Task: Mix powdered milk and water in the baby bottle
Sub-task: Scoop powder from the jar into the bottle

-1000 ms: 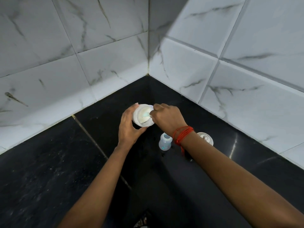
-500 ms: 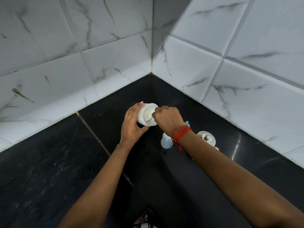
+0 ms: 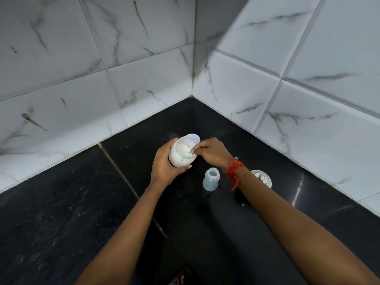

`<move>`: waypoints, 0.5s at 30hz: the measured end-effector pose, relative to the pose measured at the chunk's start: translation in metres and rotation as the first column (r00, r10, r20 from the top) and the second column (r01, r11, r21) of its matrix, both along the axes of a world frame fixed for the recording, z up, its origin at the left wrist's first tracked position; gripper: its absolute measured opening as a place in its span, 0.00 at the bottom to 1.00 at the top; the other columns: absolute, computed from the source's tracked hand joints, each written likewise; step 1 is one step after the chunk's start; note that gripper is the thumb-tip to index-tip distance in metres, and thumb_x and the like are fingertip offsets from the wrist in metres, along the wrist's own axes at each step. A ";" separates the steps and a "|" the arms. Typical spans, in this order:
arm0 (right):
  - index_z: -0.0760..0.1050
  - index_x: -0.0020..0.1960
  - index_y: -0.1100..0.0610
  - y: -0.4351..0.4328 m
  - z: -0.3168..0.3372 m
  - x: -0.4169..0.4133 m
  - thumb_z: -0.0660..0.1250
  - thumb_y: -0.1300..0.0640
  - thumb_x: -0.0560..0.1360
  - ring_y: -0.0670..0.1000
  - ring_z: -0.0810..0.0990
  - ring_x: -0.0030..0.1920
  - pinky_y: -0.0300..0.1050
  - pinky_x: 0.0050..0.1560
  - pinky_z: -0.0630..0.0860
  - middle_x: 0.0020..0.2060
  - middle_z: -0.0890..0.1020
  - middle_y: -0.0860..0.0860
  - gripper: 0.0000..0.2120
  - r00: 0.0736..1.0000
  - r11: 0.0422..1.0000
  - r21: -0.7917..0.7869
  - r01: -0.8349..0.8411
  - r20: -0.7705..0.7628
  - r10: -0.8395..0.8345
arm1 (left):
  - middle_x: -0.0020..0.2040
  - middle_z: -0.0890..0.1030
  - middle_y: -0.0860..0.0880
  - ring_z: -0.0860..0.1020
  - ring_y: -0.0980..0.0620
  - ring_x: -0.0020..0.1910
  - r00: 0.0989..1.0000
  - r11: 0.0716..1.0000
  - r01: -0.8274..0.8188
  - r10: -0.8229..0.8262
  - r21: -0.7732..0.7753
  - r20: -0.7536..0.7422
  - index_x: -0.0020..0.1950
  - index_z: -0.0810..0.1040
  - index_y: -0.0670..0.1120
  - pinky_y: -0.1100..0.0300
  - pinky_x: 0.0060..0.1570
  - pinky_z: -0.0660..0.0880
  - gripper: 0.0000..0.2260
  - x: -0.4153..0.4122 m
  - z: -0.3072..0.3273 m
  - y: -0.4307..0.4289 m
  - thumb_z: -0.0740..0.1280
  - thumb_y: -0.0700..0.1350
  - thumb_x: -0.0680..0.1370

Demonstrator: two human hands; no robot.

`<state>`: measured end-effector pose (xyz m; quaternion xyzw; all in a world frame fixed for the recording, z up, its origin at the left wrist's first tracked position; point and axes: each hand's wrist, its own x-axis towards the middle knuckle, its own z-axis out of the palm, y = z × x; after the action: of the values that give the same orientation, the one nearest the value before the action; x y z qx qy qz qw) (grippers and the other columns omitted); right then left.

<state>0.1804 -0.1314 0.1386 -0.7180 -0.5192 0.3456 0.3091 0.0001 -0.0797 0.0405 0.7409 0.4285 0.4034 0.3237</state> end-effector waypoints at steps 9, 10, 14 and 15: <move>0.80 0.58 0.68 -0.018 -0.007 0.017 0.70 0.58 0.76 0.44 0.60 0.26 0.37 0.24 0.56 0.27 0.68 0.47 0.16 0.761 0.955 -0.143 0.259 -0.578 -0.293 | 0.68 0.77 0.64 0.75 0.59 0.68 0.995 0.999 -0.026 0.028 -0.022 0.097 0.70 0.75 0.58 0.49 0.70 0.73 0.41 -0.001 -0.003 -0.009 0.87 0.51 0.61; 0.80 0.58 0.68 -0.019 -0.008 0.017 0.69 0.58 0.76 0.45 0.60 0.26 0.37 0.25 0.56 0.27 0.69 0.47 0.16 0.745 0.951 -0.146 0.274 -0.593 -0.305 | 0.68 0.77 0.66 0.75 0.58 0.68 0.994 0.999 -0.025 0.028 -0.029 0.107 0.70 0.75 0.59 0.49 0.70 0.74 0.41 0.000 -0.005 -0.010 0.87 0.51 0.61; 0.80 0.57 0.68 -0.022 -0.012 0.019 0.70 0.57 0.77 0.44 0.61 0.26 0.37 0.24 0.58 0.28 0.69 0.48 0.15 0.722 0.939 -0.133 0.317 -0.608 -0.330 | 0.68 0.77 0.63 0.76 0.59 0.68 0.992 0.998 -0.019 0.027 -0.065 0.122 0.71 0.74 0.59 0.55 0.69 0.74 0.41 0.003 -0.010 -0.012 0.87 0.49 0.61; 0.81 0.57 0.67 -0.023 -0.013 0.020 0.70 0.57 0.77 0.44 0.62 0.26 0.38 0.24 0.58 0.29 0.70 0.48 0.15 0.720 0.937 -0.132 0.322 -0.608 -0.333 | 0.67 0.77 0.63 0.76 0.61 0.67 0.991 0.996 -0.024 0.035 -0.084 0.128 0.70 0.73 0.60 0.60 0.68 0.73 0.41 0.004 -0.011 -0.012 0.87 0.48 0.61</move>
<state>0.2004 -0.1540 0.1252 -0.6464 -0.2499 0.5067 0.5128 0.0043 -0.0917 0.0292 0.6929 0.4337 0.4374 0.3748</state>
